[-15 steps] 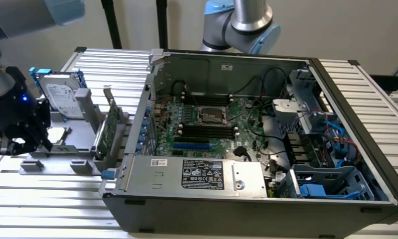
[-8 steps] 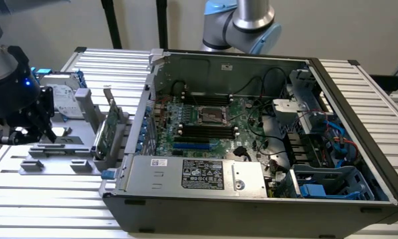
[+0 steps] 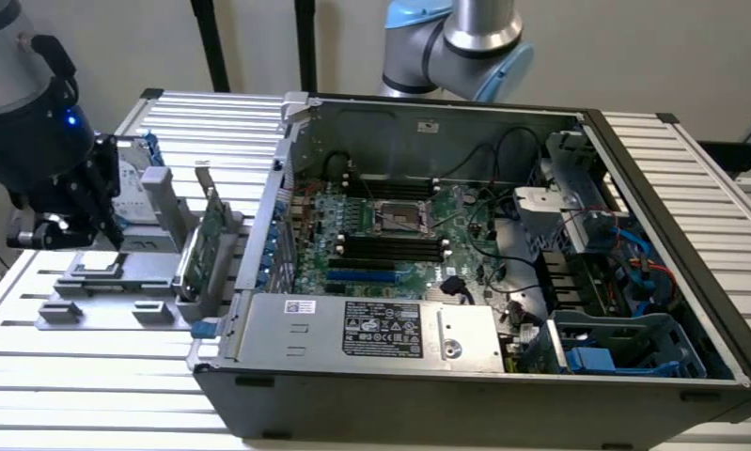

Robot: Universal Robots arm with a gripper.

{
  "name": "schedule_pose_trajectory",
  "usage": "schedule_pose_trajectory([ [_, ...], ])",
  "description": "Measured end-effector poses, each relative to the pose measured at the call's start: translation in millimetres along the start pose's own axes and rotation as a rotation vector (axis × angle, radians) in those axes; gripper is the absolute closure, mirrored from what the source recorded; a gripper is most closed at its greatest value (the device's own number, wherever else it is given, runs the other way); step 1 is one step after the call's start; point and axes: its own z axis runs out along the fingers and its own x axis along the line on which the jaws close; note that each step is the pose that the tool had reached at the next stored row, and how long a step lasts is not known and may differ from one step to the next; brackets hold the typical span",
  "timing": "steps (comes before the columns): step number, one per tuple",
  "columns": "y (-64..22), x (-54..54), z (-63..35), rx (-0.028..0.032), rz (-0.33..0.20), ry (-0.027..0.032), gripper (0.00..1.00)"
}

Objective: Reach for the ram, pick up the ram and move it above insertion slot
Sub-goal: 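Pick up the ram and move it above insertion slot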

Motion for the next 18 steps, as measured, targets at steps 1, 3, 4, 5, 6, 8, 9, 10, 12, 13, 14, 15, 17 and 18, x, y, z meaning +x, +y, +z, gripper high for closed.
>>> schedule_pose_trajectory([
  [1, -3.9, -0.1, -4.6, 0.0, -0.001, -0.0022, 0.86],
  [3, -11.5, -0.2, -13.8, -0.0002, -0.001, -0.0062, 0.86],
  [4, -15.7, -0.4, -18.8, -0.0004, -0.002, -0.0086, 0.86],
  [5, -19.7, -0.5, -23.5, -0.0005, -0.003, -0.0107, 0.86],
  [6, -23.6, -0.8, -28.1, -0.0006, -0.003, -0.013, 0.86],
  [8, -31.7, -1.4, -37.4, -0.001, -0.004, -0.0173, 0.86],
  [9, -35.8, -1.9, -42.0, -0.0012, -0.005, -0.0192, 0.86],
  [10, -40.0, -2.4, -46.7, -0.0019, -0.006, -0.0209, 0.86],
  [12, -49.0, -3.6, -55.9, -0.0032, -0.007, -0.0245, 0.86],
  [13, -53.3, -4.1, -60.2, -0.004, -0.008, -0.0261, 0.86],
  [14, -57.9, -4.6, -64.1, -0.0048, -0.008, -0.0277, 0.86],
  [15, -62.2, -5.0, -66.9, -0.0054, -0.008, -0.029, 0.86],
  [17, -71.1, -5.5, -69.9, -0.0062, -0.008, -0.0314, 0.86],
  [18, -75.6, -5.7, -70.6, -0.0063, -0.008, -0.033, 0.86],
])
